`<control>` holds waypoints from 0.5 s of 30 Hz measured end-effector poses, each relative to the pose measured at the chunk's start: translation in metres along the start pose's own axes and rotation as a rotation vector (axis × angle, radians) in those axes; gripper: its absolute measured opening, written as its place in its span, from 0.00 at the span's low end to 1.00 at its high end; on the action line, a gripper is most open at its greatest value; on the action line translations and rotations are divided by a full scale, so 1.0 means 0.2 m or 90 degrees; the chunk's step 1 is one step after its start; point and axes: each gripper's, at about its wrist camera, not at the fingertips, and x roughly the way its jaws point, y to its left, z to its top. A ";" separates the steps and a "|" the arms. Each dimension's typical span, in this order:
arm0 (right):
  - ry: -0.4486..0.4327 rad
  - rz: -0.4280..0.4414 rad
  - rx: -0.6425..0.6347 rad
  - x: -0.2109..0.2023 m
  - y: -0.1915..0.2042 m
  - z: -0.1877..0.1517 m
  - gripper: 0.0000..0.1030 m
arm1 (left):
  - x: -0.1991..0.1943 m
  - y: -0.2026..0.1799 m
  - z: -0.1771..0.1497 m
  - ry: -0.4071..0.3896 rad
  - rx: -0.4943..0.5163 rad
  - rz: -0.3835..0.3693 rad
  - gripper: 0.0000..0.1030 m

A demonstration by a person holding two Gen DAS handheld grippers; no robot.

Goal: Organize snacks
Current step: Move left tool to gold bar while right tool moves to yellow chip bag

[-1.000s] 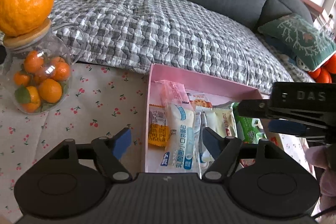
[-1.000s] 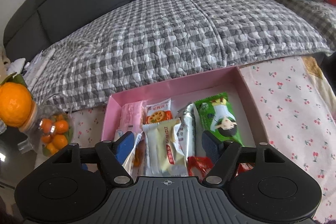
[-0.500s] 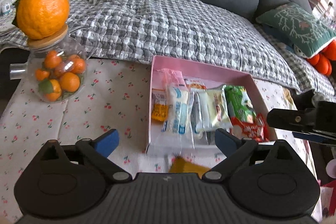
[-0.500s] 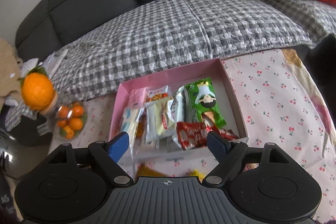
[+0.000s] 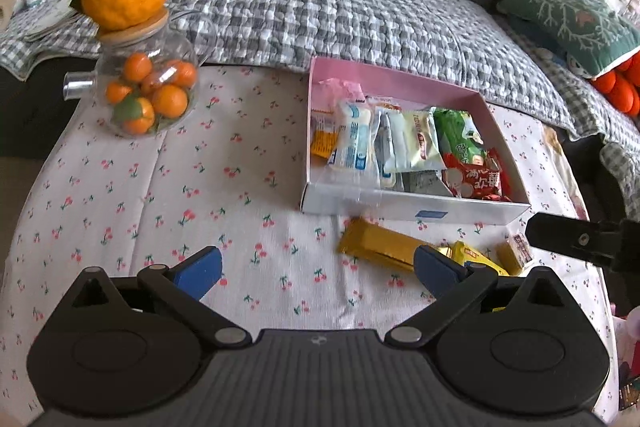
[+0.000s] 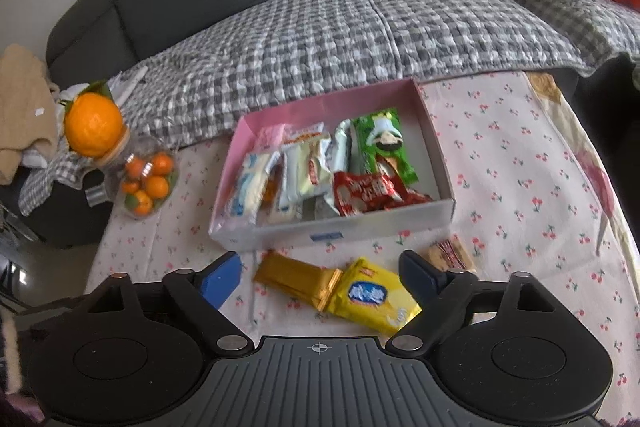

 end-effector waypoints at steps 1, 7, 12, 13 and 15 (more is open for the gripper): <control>0.001 -0.002 0.001 0.01 -0.01 -0.01 0.87 | 0.00 0.00 -0.02 -0.006 -0.006 -0.001 0.99; 0.008 -0.020 -0.002 0.07 -0.09 -0.13 0.87 | 0.07 -0.04 -0.08 0.002 0.024 0.000 0.99; 0.041 -0.037 0.009 0.10 -0.16 -0.13 0.87 | 0.14 -0.07 -0.12 0.014 0.076 0.009 0.99; 0.043 -0.029 0.013 0.09 -0.18 -0.13 0.87 | 0.16 -0.08 -0.12 0.015 0.084 0.014 0.99; 0.049 -0.025 0.011 0.09 -0.20 -0.13 0.87 | 0.18 -0.08 -0.12 0.017 0.087 0.020 0.99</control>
